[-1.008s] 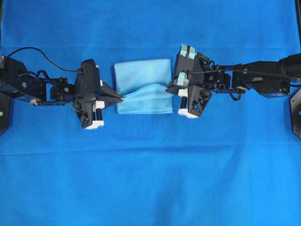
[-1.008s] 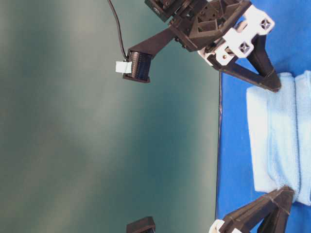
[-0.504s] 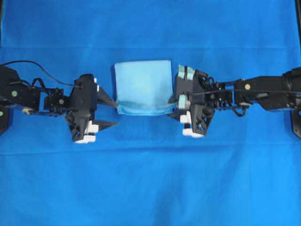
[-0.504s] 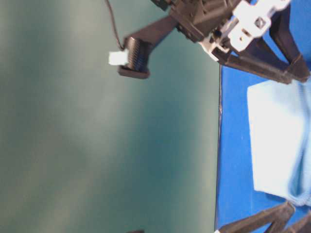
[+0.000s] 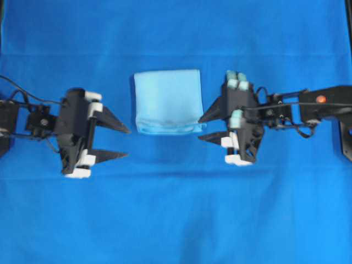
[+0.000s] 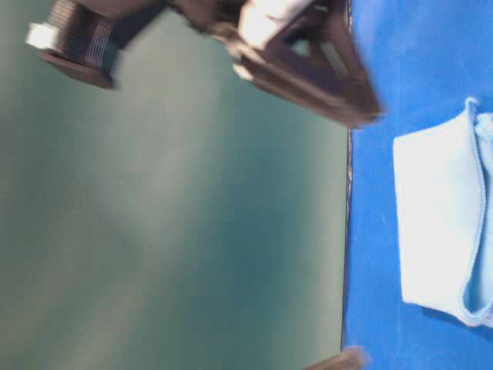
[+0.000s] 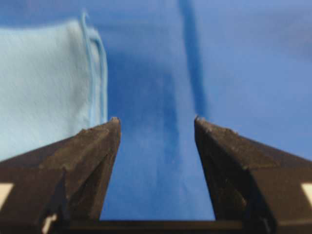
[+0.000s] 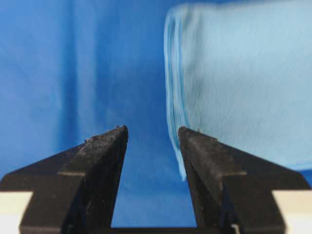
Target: Fold a vertical towel.
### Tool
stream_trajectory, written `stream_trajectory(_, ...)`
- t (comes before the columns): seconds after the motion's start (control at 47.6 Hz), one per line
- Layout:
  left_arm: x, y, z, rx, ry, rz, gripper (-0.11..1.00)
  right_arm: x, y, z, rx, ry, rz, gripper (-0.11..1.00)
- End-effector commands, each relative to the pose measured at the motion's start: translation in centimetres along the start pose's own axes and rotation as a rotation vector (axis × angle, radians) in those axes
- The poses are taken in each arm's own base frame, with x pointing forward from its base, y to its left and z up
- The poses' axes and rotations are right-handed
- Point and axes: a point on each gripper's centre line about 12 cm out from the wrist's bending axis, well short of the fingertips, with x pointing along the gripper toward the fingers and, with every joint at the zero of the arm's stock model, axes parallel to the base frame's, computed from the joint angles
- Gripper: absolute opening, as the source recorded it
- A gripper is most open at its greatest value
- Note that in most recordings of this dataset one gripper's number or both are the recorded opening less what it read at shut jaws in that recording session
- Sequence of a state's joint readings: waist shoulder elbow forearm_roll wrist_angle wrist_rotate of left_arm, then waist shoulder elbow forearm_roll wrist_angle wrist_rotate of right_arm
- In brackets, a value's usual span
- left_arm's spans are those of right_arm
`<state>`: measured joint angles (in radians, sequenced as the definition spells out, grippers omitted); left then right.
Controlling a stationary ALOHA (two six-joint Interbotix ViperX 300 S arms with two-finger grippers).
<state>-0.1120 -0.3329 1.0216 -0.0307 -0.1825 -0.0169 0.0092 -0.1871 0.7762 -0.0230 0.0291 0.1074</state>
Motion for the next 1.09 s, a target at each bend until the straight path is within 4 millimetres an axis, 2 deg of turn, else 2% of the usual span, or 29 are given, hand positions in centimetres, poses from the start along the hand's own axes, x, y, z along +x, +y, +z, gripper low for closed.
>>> stream_trajectory(0.0,-1.9,-0.2,1.9,0.002,-0.073,-0.007,0.59,-2.5,0.3,2.2,-0.006,-0.085,0.009,0.52)
stream_trajectory(0.126,-4.7,-0.2,3.5,0.004,-0.165,-0.01,0.58,-5.3,0.4,3.7,-0.011,-0.15,0.013,0.52)
stream_trajectory(0.273,-7.9,-0.2,4.5,0.005,-0.248,-0.015,0.58,-8.7,0.4,4.8,-0.03,-0.21,0.012,0.52)
stream_trajectory(0.462,-12.3,-0.3,5.2,0.013,-0.329,-0.022,0.58,-12.7,0.4,4.9,-0.049,-0.292,0.011,0.52)
stream_trajectory(0.63,-14.7,0.1,4.8,0.01,-0.302,-0.003,0.58,-16.2,0.3,4.6,-0.049,-0.353,0.011,0.52)
stream_trajectory(0.819,-16.6,0.7,3.1,-0.003,-0.287,0.03,0.58,-18.5,-0.1,2.8,-0.054,-0.379,-0.003,0.52)
stream_trajectory(0.966,-18.0,0.8,1.5,-0.008,-0.329,0.037,0.58,-19.8,-0.7,-0.1,-0.044,-0.413,-0.016,0.52)
stream_trajectory(1.071,-18.4,0.8,0.4,-0.014,-0.33,0.035,0.58,-20.0,-1.0,-2.7,-0.032,-0.435,-0.019,0.52)
